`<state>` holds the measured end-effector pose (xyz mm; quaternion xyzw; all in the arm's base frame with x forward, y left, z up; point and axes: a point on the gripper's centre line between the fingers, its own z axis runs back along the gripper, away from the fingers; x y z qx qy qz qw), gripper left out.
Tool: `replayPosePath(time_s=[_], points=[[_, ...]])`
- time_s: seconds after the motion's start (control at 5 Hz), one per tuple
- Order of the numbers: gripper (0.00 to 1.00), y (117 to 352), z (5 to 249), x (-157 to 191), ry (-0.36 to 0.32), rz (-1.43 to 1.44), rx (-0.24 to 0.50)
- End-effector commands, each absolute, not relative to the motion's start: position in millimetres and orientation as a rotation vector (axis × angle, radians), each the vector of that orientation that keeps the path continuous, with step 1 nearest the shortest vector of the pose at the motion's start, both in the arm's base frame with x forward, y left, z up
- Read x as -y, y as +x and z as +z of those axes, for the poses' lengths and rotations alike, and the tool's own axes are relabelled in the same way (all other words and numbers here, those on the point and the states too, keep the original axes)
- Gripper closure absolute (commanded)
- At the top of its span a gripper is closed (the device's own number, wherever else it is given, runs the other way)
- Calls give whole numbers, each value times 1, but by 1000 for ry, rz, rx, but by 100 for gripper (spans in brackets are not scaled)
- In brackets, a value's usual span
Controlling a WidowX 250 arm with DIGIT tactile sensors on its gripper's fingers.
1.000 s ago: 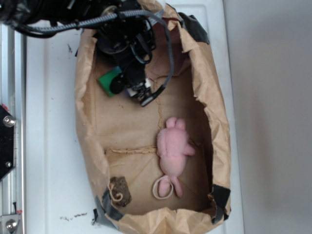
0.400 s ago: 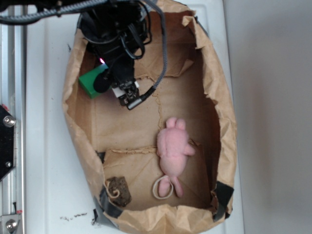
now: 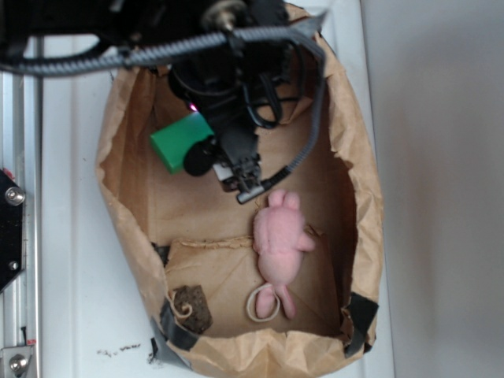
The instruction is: Grab the green block.
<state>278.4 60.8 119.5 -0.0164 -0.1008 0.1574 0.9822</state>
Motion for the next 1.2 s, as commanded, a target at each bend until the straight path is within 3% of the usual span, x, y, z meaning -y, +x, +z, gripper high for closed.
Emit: replayPosePath(time_s=[0.0,0.2,0.4,0.6,1.0], points=[[100,276,195,-52,-3,236,326],[100,278,212,-51,-14,229,315],[100,274,228,-52,-91,202,342],[100,277,231,-50,-125,187,330],[100,277,218,-42,-83,205,362]])
